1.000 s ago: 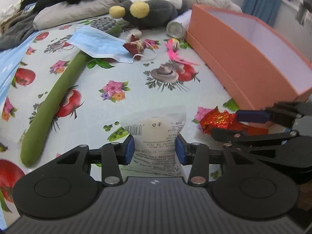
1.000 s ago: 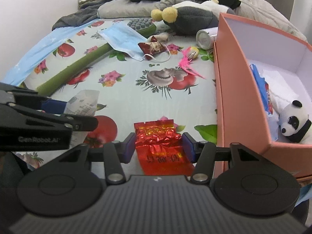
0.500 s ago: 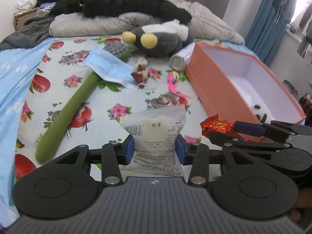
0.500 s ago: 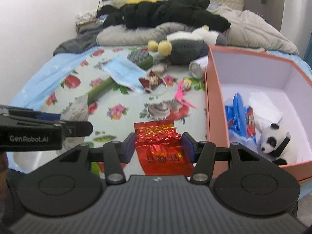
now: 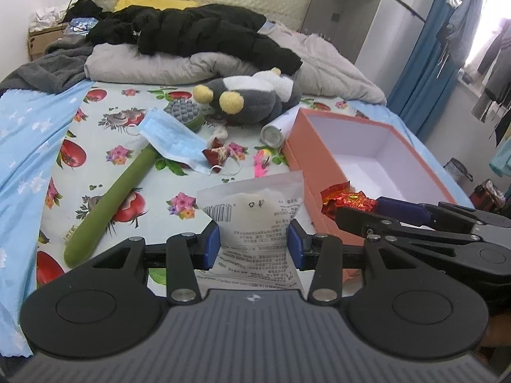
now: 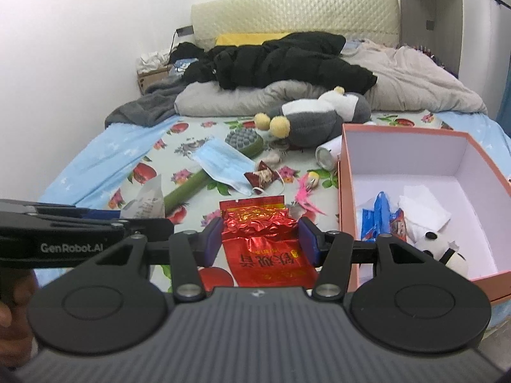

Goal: Organize soft objects
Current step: 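Carry the clear bag to the pink box with the left tool while the right tool carries the red packet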

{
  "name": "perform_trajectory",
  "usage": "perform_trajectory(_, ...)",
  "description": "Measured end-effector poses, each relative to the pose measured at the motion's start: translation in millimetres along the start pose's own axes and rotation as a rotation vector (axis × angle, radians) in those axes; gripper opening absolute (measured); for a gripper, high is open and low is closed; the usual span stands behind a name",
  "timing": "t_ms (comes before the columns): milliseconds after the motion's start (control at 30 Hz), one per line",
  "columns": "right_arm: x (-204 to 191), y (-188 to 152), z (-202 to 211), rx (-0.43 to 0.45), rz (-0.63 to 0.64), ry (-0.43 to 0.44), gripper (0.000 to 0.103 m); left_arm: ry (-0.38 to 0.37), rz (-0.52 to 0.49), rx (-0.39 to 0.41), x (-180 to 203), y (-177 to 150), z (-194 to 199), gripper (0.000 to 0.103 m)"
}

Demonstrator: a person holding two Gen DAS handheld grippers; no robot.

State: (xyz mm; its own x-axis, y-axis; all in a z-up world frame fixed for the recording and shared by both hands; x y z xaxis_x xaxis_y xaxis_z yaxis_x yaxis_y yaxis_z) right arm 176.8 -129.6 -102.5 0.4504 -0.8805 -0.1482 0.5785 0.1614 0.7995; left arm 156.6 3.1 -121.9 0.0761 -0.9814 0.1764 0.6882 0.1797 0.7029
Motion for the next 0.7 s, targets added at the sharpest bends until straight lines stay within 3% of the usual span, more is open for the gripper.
perform_trajectory(367,26,10,36,0.058,-0.045,-0.034,0.055,-0.069,0.000,0.038,34,10,24,0.049)
perform_trajectory(700,92,-3,78,0.089,-0.116,-0.176,0.055,-0.153,-0.066,0.024,94,17,13,0.049)
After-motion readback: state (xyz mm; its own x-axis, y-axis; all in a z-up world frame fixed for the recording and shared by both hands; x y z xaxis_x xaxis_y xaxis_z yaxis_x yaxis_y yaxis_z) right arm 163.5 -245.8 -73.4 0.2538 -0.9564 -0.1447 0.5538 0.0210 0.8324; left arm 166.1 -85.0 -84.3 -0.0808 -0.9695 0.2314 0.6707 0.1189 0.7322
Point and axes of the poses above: each gripper's, at about its wrist camera, not at the fingertips, and z roughly against the way its jaws point, x to its right, y to its top, the point moved 10 cm from there along -z, roughly the way its jaws point, and after that the axes turned 4 degrees about y, right-handed, at the moved point
